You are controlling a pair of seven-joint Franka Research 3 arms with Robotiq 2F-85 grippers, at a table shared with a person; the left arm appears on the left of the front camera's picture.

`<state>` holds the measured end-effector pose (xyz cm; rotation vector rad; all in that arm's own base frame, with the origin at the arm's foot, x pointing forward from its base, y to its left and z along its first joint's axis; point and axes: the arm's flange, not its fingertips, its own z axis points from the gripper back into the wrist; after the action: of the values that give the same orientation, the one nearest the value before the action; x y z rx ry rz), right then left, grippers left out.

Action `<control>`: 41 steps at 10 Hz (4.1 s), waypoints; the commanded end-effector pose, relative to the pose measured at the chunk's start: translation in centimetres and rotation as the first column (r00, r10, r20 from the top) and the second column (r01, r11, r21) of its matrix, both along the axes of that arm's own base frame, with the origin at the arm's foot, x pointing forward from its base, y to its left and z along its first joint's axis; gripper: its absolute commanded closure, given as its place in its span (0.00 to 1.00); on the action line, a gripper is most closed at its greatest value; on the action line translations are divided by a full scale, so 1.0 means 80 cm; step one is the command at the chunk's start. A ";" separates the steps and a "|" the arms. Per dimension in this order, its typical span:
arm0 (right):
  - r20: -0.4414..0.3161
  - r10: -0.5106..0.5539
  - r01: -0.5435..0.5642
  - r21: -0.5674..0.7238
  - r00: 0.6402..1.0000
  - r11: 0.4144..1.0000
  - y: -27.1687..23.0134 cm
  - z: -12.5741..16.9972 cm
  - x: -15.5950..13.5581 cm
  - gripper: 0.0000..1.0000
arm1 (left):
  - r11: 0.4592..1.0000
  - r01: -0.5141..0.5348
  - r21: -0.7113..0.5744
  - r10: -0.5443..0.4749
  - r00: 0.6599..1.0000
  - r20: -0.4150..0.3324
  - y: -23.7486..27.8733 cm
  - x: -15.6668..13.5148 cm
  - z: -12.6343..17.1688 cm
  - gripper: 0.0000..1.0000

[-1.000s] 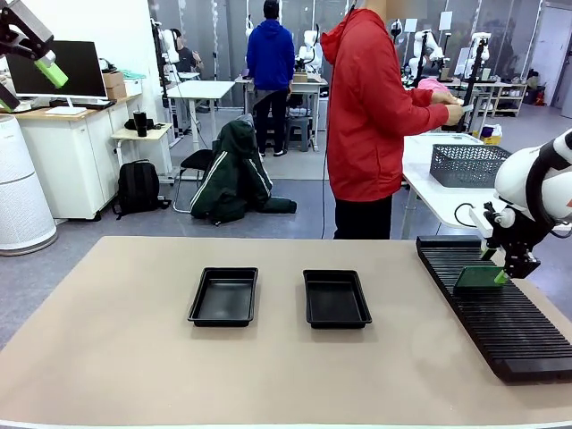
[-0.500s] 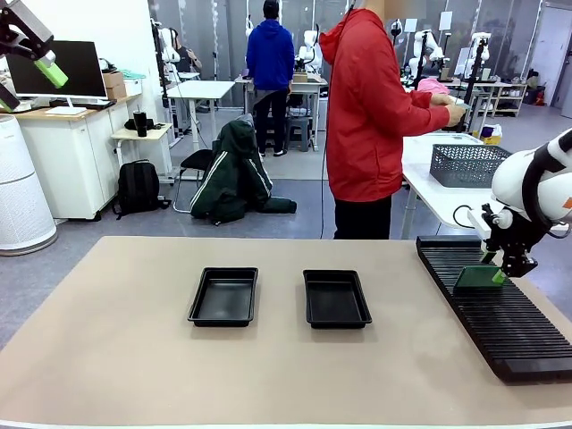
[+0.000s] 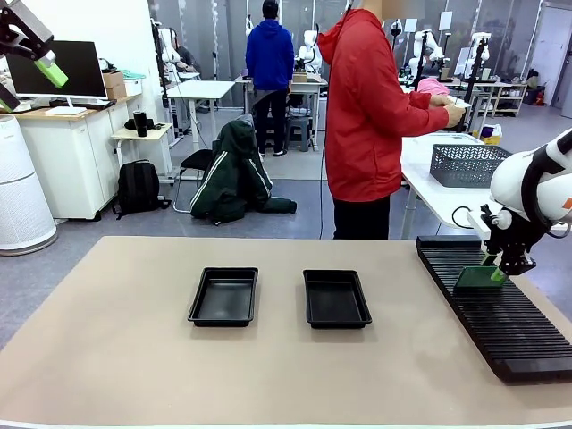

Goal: Inspect and transfer BCBs to ESD trays.
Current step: Pick up the Blank PCB from the PCB Rack and place it in the left ESD tray.

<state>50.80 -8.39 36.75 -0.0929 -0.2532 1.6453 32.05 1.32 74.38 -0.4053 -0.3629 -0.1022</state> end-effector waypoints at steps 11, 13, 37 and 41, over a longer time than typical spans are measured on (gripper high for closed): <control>0.019 0.001 0.000 -0.023 1.000 1.000 -0.003 0.003 0.006 0.92 | 1.000 -0.002 0.008 0.002 1.000 -0.007 0.000 0.000 -0.001 0.00; 0.016 0.001 -0.001 -0.025 1.000 1.000 -0.002 0.003 0.008 0.98 | 1.000 -0.002 0.008 0.002 1.000 -0.007 0.000 0.000 -0.001 0.00; -0.118 -0.029 0.019 -0.085 0.993 0.996 0.003 0.068 0.027 0.98 | 1.000 -0.002 0.008 0.002 1.000 -0.007 0.000 0.000 -0.001 0.00; -0.128 -0.059 0.047 -0.095 0.990 0.994 -0.003 0.087 0.026 0.98 | 1.000 -0.002 0.008 0.002 1.000 -0.007 0.000 0.000 -0.001 0.00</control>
<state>53.01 -8.63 43.10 -0.0512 -0.1158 1.6220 32.05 1.32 74.38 -0.4051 -0.3629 -0.1018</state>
